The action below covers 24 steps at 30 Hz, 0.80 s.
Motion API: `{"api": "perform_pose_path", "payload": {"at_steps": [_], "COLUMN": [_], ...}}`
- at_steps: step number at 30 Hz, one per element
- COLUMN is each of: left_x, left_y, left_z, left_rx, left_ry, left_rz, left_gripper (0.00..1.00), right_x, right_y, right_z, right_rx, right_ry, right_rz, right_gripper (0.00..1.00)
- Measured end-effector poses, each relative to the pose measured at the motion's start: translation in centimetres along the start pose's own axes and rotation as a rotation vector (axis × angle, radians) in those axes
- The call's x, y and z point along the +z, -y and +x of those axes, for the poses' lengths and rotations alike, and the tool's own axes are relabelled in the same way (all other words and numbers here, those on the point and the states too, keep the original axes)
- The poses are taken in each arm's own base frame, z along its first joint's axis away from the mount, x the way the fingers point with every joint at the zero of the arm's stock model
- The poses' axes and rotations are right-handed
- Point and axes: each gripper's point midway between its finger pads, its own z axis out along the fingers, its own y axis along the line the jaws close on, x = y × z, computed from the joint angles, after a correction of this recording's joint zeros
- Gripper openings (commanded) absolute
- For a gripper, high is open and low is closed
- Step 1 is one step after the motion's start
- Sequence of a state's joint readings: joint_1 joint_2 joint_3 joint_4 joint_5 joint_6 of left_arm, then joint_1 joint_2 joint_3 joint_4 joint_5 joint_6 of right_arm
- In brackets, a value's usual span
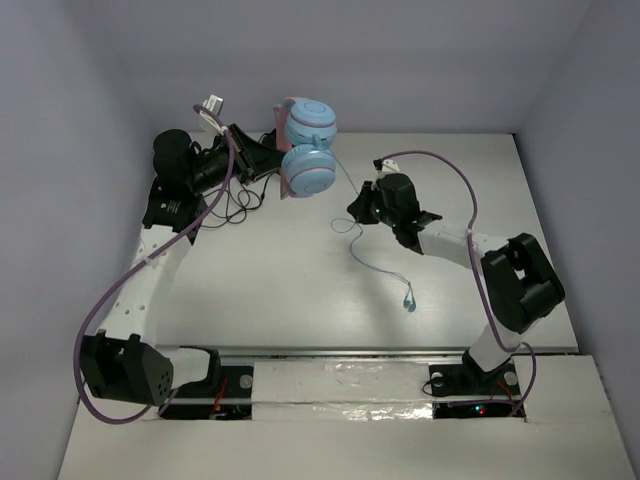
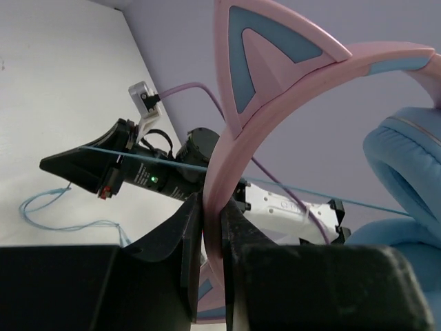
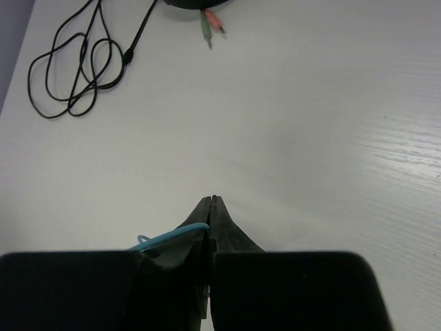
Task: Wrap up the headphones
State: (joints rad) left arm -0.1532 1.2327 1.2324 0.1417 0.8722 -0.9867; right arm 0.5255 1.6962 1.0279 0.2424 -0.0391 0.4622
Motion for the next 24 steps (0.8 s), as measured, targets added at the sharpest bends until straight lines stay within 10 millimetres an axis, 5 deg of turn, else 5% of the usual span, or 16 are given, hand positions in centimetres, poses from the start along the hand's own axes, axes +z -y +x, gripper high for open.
{"api": "perform_pose_path", "payload": {"at_steps": [7,17,21,24], "left_x": [0.6,0.4,1.2,1.7], "left_y": [-2.7,-7.6,-8.6,-11.3], "left_z": [-0.5,-4.5,-6.1,-6.9], "left_rx": [-0.113,-0.253,-0.314,-0.341], "left_ry": [0.097,0.349,0.385,0.419], "left_rz": [-0.025,-0.134,-0.094,-0.179], "left_gripper": [0.0,0.0,0.0,0.0], "right_x": [-1.7,-4.8,-6.3,-7.4], "right_y": [-2.6,-9.0,-9.7,-9.8], "right_z": [0.4,6.6,9.0,9.9], "right_rx": [-0.001,-0.073,-0.087,-0.095], "right_ry": [-0.001,-0.099,-0.138,-0.149], "right_rz": [-0.064,-0.165,-0.175,-0.168], "right_gripper": [0.0,0.0,0.0,0.0]}}
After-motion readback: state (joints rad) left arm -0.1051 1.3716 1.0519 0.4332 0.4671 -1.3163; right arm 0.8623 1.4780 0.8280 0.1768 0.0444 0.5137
